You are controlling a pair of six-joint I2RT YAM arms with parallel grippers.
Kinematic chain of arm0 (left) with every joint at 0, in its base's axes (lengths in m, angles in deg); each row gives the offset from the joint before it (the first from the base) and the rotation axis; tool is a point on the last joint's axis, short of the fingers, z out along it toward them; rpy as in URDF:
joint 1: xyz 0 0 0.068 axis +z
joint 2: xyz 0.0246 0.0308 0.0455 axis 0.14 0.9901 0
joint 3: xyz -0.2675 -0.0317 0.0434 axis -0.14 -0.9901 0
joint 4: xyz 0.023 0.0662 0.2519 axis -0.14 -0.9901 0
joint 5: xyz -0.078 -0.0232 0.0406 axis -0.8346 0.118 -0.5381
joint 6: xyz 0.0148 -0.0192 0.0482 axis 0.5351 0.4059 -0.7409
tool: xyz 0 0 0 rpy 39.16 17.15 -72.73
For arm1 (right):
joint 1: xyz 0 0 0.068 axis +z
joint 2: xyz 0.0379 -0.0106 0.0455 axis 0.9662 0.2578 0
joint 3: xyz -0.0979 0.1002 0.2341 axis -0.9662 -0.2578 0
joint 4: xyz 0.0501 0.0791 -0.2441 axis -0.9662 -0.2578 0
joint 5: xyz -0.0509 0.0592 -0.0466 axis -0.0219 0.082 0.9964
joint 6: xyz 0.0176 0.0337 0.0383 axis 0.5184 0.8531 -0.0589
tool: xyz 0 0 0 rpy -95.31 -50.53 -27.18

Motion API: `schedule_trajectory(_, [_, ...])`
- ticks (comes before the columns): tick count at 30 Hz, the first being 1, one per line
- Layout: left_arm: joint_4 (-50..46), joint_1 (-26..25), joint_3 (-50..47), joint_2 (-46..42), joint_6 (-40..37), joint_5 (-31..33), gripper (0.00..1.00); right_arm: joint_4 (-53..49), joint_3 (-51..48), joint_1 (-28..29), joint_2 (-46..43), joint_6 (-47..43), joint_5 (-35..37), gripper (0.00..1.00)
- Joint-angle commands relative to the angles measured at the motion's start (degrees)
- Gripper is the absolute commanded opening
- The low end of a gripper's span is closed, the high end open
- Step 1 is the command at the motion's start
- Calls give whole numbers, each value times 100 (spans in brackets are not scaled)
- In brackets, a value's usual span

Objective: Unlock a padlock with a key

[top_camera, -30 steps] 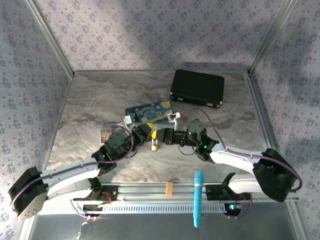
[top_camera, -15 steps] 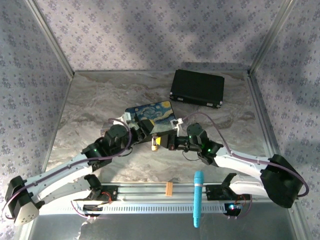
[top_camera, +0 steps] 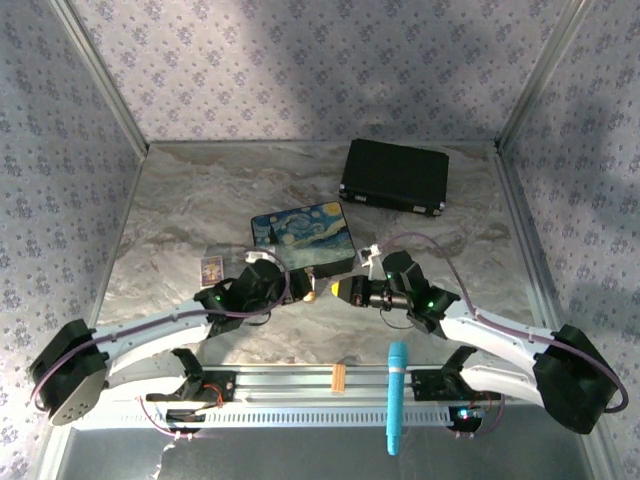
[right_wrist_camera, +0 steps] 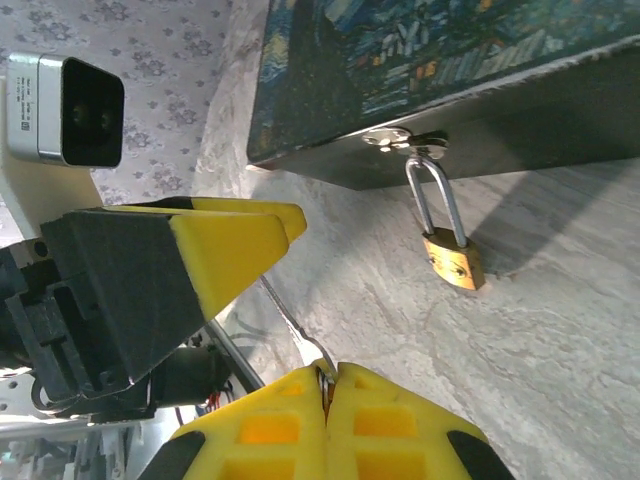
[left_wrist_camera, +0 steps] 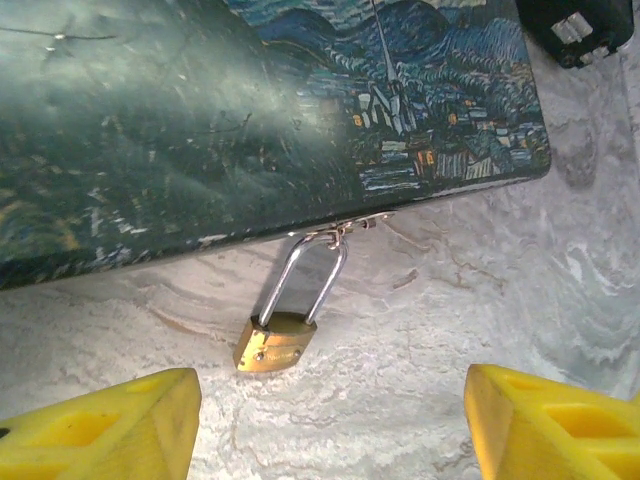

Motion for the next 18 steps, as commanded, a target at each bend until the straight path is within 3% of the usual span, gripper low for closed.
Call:
schedule_trajectory(1, [670, -45, -54, 278, -434, -40, 70, -271, -122, -66, -82, -180, 110, 0])
schedule_trajectory(13, [1672, -91, 113, 1843, -841, -84, 64, -282, -292, -173, -17, -240, 139, 0])
schedule_trajectory(18, [1664, -212, 249, 2139, -950, 41, 54, -237, -320, -222, 101, -255, 143, 0])
